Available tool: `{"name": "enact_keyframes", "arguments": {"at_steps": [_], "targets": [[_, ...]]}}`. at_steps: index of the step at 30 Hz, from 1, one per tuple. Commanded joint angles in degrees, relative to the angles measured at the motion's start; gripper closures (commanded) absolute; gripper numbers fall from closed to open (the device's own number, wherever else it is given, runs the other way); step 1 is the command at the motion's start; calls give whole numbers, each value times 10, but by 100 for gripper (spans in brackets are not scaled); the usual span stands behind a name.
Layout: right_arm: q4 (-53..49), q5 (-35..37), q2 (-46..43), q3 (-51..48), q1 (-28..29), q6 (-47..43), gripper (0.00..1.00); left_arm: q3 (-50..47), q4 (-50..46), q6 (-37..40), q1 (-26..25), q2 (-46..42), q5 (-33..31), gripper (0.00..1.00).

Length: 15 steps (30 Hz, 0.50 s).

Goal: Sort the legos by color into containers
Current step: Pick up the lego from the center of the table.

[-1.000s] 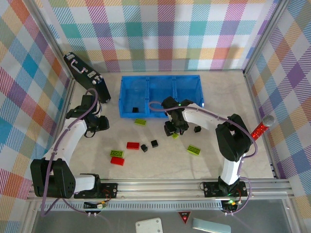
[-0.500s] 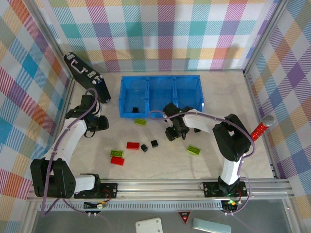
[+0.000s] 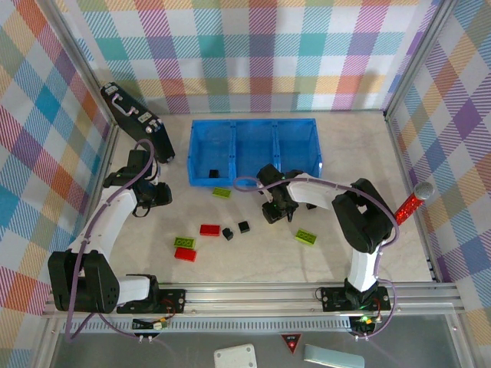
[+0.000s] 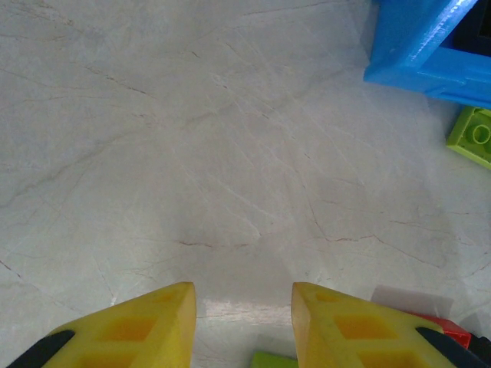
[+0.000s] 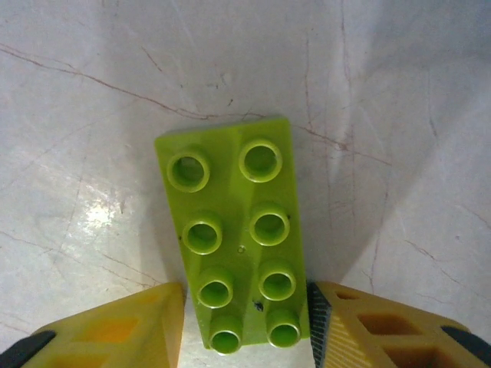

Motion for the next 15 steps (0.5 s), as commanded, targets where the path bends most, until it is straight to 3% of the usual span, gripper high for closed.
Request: {"name": "enact_keyframes", "arguments": {"at_steps": [1, 15], "targets": [[-4, 0, 14, 1, 1, -12, 55, -5, 8, 10, 9, -2, 12, 62], [-24, -2, -9, 4, 1, -10, 63, -4, 8, 11, 14, -2, 17, 63]]}}
